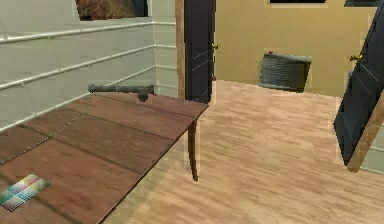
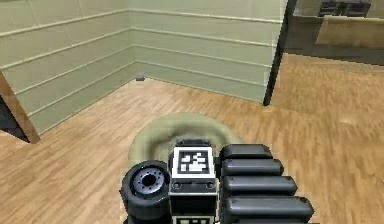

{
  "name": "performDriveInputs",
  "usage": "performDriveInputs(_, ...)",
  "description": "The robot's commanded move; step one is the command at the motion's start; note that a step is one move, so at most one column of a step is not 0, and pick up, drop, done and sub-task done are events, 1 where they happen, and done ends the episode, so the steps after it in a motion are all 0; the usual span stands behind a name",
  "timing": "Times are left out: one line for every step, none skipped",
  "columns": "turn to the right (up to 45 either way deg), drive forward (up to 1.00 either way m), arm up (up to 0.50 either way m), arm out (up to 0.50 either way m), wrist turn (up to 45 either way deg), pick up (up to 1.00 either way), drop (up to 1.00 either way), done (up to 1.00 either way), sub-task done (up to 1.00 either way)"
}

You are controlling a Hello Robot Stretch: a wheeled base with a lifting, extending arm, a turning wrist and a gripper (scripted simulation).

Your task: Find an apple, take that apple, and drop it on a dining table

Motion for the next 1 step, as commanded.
performDriveInputs(0.0, 0.05, 0.00, 0.00, 0.0, 0.00, 0.00, 0.00, 0.00)
